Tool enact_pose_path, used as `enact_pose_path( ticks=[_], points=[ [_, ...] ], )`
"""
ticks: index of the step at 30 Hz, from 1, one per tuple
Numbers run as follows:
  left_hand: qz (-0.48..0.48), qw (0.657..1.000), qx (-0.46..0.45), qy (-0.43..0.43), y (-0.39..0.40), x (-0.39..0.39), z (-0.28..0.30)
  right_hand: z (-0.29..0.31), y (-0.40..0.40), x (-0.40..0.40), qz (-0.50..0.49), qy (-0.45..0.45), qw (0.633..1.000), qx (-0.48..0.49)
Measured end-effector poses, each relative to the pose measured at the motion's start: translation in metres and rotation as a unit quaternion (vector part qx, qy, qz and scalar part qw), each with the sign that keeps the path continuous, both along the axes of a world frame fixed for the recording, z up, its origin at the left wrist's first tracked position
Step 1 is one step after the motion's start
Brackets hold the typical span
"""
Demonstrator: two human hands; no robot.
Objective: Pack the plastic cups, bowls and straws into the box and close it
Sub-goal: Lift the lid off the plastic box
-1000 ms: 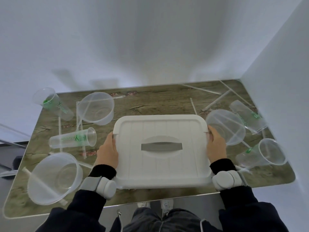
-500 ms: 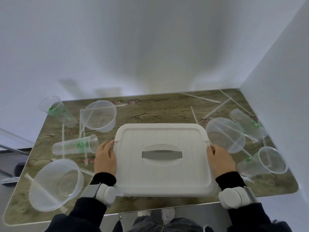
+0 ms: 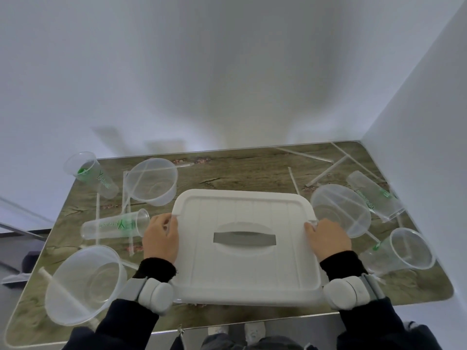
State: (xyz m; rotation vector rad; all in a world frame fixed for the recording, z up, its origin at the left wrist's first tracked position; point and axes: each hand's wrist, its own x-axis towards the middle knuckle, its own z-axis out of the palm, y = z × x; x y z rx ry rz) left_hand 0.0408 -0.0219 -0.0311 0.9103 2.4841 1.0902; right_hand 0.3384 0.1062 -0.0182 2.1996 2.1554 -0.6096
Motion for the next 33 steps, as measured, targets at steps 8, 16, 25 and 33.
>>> enact_pose_path(
  ticks=[8,16,25,33],
  points=[
    [0.007,0.997,0.080,0.017,0.016,-0.010,0.042,0.043,0.027,-0.005,0.024,0.016,0.998,0.053],
    [-0.002,0.977,0.210,0.037,0.068,-0.035,0.111,0.110,0.088,-0.029,0.013,0.214,0.952,0.219],
    [-0.016,0.985,0.163,-0.049,0.098,-0.046,0.082,0.090,0.126,-0.040,-0.077,0.590,0.803,0.013],
    [-0.062,0.998,0.011,-0.025,0.117,-0.059,0.022,0.013,0.156,-0.046,-0.106,0.475,0.873,-0.033]
  ],
)
